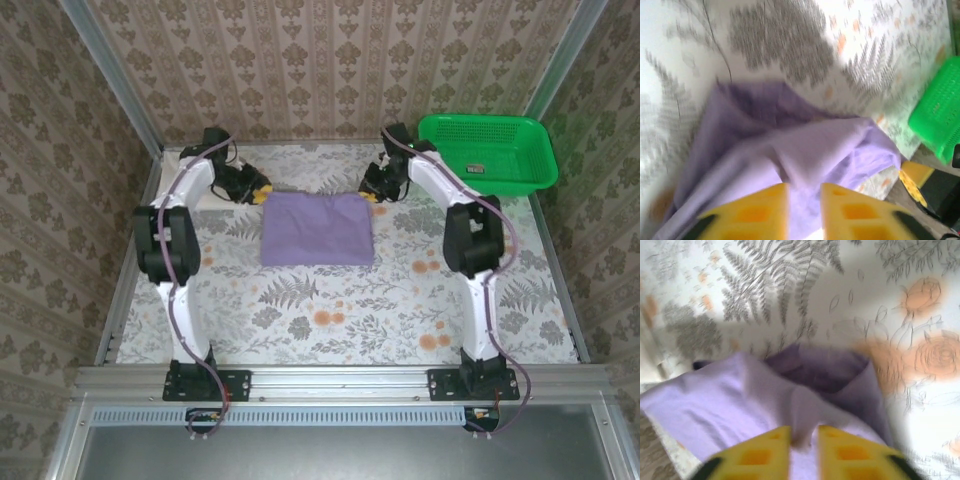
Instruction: Fold and stack the t-shirts
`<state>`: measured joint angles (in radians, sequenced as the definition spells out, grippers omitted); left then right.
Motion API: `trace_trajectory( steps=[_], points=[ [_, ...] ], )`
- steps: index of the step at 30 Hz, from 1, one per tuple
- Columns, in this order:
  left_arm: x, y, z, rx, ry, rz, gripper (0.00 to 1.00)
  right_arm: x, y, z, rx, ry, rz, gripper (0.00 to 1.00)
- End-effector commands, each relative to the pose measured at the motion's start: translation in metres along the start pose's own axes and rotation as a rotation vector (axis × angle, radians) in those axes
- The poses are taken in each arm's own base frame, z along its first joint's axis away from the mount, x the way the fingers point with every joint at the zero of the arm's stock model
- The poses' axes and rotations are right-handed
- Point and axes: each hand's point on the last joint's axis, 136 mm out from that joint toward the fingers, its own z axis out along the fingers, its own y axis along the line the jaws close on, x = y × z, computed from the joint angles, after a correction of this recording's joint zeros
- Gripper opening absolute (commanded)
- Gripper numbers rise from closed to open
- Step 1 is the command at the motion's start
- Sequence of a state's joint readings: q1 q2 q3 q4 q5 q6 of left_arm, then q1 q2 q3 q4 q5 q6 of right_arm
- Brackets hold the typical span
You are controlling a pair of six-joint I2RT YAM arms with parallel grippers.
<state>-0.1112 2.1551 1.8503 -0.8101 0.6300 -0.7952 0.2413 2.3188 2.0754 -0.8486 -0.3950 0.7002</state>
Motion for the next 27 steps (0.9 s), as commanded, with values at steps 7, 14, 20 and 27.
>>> trace_trajectory(
  steps=[7,14,20,27],
  points=[
    [-0.041,-0.045,-0.038,-0.041,-0.193,0.103,0.53,-0.015,-0.017,-0.027,0.166,0.030,-0.029,0.39],
    [0.067,-0.047,-0.010,-0.039,-0.020,0.290,0.40,0.068,0.028,-0.030,-0.082,0.074,-0.130,0.22],
    [0.142,-0.001,0.043,-0.100,0.170,0.368,0.35,0.141,0.021,0.016,-0.134,0.212,-0.120,0.14],
    [0.158,0.110,0.078,-0.353,0.237,0.367,0.31,0.184,-0.050,0.059,-0.006,0.286,-0.026,0.12]
  ],
)
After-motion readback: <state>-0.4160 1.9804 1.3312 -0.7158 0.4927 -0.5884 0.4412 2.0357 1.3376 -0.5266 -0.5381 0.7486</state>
